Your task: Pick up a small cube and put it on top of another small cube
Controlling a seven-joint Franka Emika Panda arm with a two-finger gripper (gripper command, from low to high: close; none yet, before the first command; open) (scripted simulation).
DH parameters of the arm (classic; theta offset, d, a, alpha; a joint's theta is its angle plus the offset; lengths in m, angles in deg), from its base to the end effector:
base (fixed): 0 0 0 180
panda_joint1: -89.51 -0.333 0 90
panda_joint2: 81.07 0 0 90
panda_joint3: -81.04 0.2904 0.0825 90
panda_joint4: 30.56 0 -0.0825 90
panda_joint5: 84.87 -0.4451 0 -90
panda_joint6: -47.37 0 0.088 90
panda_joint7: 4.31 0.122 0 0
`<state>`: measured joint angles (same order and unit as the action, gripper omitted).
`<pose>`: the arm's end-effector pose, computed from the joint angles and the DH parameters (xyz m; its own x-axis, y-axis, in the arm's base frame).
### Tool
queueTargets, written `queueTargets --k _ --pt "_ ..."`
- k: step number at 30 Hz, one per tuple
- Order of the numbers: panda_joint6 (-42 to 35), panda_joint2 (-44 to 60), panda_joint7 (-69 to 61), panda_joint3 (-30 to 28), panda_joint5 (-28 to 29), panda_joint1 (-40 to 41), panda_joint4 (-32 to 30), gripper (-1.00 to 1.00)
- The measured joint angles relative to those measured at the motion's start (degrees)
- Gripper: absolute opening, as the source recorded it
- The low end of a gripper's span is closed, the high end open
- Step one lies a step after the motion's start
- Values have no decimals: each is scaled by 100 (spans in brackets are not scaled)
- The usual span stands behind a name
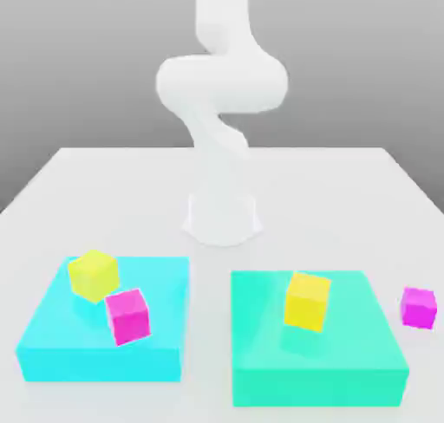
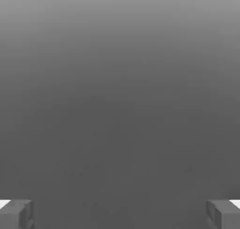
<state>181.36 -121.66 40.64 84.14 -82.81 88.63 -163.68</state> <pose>0.4677 0.0362 0.6363 0.5688 -0.6395 0.5172 -0.4860 -0.7686 -0.4159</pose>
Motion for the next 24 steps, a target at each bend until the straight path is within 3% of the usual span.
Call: queueTargets --k 16,24 --pt "1405 3377 -579 1675 1317 -851 -857 0" --pt "2173 4925 -1228 2215 1461 -1651 -1309 0"
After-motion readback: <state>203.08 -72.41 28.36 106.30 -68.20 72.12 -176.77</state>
